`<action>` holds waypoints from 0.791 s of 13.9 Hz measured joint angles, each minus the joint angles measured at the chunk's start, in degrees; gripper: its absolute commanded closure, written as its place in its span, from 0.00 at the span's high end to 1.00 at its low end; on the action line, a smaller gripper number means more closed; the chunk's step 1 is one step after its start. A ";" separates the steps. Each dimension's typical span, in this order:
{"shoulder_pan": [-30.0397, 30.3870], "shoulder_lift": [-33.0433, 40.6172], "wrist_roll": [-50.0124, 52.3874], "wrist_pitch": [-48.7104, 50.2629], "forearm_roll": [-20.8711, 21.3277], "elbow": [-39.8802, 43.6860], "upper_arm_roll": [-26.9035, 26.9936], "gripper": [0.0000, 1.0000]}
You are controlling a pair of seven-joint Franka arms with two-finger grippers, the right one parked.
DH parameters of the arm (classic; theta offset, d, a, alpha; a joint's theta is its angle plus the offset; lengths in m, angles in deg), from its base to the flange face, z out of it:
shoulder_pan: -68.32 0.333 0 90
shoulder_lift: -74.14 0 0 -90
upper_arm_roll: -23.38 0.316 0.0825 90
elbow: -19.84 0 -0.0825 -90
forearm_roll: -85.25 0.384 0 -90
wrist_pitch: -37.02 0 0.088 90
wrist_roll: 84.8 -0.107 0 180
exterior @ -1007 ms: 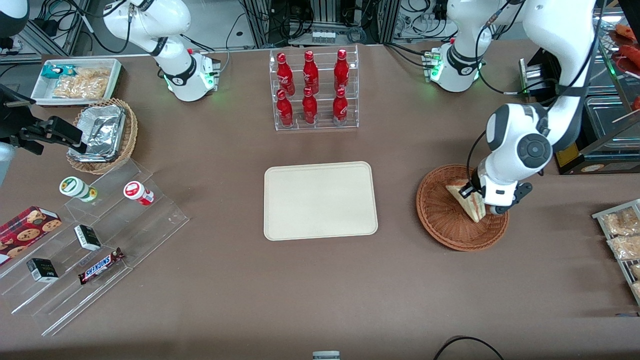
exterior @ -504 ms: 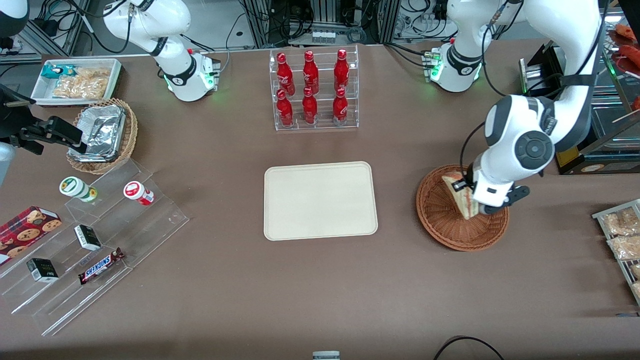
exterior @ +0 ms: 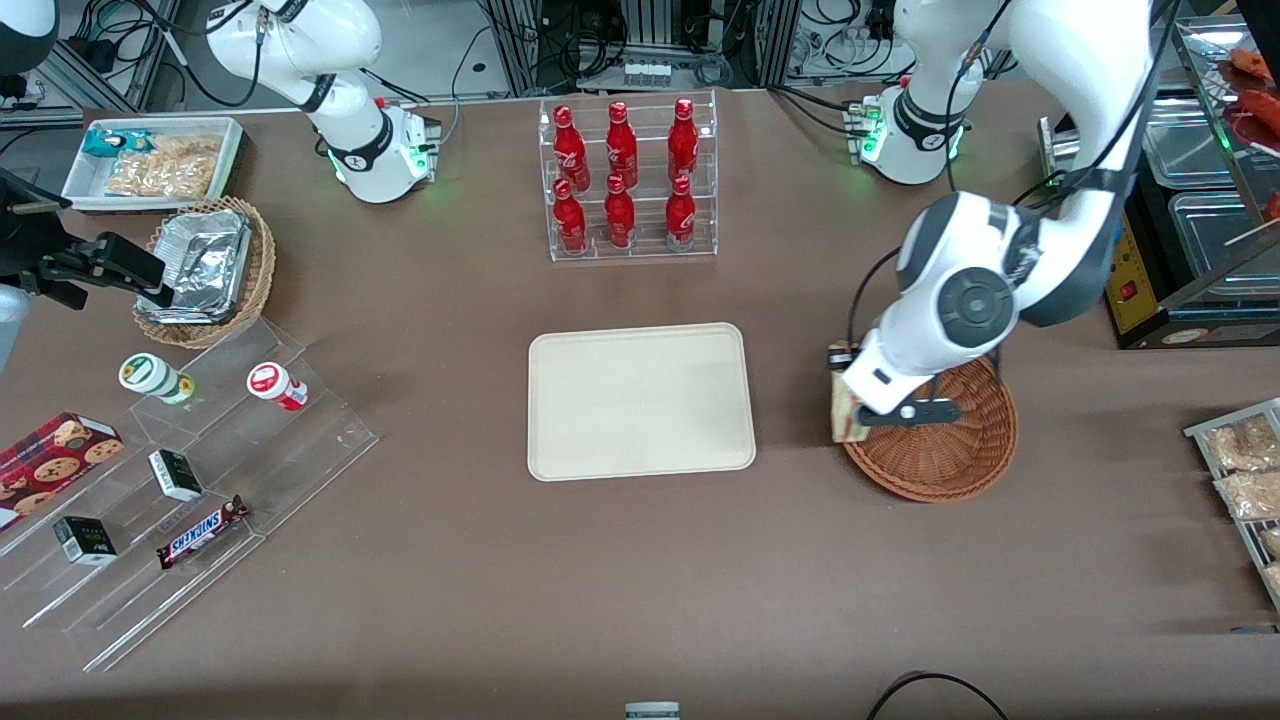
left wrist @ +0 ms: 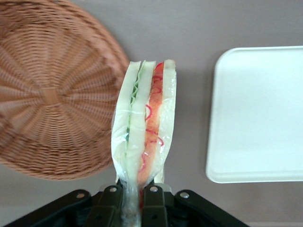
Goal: Place sandwich from basket to tray
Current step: 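Lift the sandwich and carry it over the cream tray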
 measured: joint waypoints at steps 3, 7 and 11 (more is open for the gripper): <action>-1.04 -5.58 4.50 -1.36 1.20 4.99 -4.51 0.08; -8.70 -12.13 16.28 -5.16 8.13 9.86 -5.32 0.07; -15.14 -18.68 24.64 -5.66 8.92 17.85 -5.33 0.06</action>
